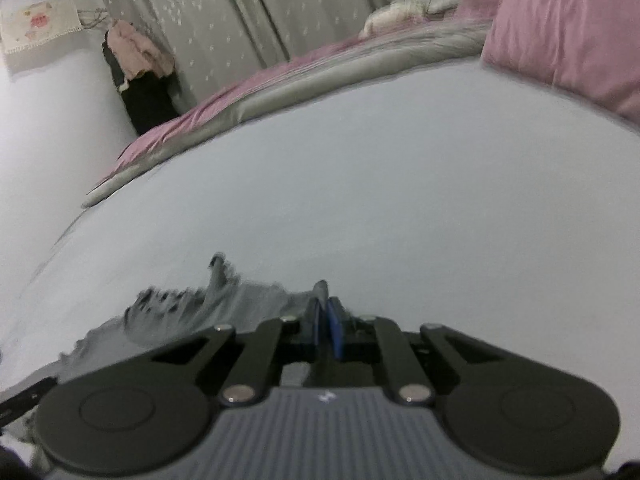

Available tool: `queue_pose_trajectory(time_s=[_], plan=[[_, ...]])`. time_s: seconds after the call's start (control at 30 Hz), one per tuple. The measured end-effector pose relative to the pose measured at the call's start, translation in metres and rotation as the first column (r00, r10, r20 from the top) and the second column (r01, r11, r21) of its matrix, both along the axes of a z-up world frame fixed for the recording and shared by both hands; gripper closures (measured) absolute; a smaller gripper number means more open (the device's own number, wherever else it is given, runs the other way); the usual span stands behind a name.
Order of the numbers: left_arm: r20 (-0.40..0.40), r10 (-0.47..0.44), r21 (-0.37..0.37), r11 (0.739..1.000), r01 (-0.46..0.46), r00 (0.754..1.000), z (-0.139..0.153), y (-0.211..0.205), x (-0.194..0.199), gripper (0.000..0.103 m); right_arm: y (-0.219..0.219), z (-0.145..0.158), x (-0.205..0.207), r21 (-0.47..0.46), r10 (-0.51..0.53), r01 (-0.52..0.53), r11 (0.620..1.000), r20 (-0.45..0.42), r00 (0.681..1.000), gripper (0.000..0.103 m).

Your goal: Fold clothes

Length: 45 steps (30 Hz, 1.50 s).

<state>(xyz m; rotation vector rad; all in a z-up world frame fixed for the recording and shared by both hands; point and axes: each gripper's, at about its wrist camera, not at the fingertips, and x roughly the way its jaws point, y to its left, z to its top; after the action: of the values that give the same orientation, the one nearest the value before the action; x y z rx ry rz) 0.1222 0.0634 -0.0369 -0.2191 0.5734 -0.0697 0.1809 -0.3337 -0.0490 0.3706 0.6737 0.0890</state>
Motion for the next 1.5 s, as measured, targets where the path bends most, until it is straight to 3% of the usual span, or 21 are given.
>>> queue_pose_trajectory(time_s=[0.17,0.27,0.33,0.43,0.73,0.93,1.0,1.07,1.27,1.5], plan=[[-0.038,-0.054,0.056,0.997,0.056,0.998,-0.009,-0.012,0.003,0.079,0.004,-0.014,0.011,-0.069,-0.007,0.004,0.998,-0.04,0.999,0.096],[-0.047,-0.064,0.09,0.994,0.068,0.997,-0.01,-0.017,0.002,0.078,0.005,-0.017,0.012,-0.057,-0.014,0.012,0.998,-0.037,0.999,0.096],[-0.05,-0.064,0.085,0.994,0.068,0.997,-0.009,-0.017,0.001,0.078,0.004,-0.012,0.006,-0.068,-0.021,0.018,0.998,-0.044,0.999,0.093],[-0.06,-0.06,0.067,0.996,0.064,0.996,-0.007,-0.014,0.002,0.078,-0.001,0.0,-0.005,-0.092,-0.036,0.032,0.995,-0.043,0.998,0.077],[-0.102,-0.033,-0.024,0.999,0.031,0.994,0.004,-0.004,0.004,0.077,0.005,0.029,-0.065,-0.152,0.017,-0.025,0.988,-0.059,0.998,0.065],[-0.098,-0.037,-0.044,0.998,0.033,0.994,0.009,0.0,-0.001,0.077,0.028,0.025,-0.09,-0.131,0.05,-0.062,0.989,-0.09,0.995,0.068],[-0.103,-0.045,-0.041,0.998,0.041,0.994,0.008,0.0,-0.003,0.077,0.033,0.019,-0.095,-0.144,0.053,-0.068,0.987,-0.106,0.993,0.085],[-0.119,-0.049,-0.05,0.998,0.043,0.992,0.005,0.002,-0.004,0.077,0.033,0.012,-0.1,-0.175,0.044,-0.065,0.982,-0.125,0.991,0.09],[-0.143,-0.059,-0.051,0.997,0.052,0.988,0.002,0.011,-0.004,0.077,0.012,0.003,-0.114,-0.103,-0.027,0.014,0.995,-0.126,0.992,0.09],[-0.133,-0.052,-0.074,0.996,0.042,0.99,0.009,0.022,-0.009,0.077,0.001,0.023,-0.124,-0.045,-0.042,0.038,0.998,-0.076,0.996,0.091]])
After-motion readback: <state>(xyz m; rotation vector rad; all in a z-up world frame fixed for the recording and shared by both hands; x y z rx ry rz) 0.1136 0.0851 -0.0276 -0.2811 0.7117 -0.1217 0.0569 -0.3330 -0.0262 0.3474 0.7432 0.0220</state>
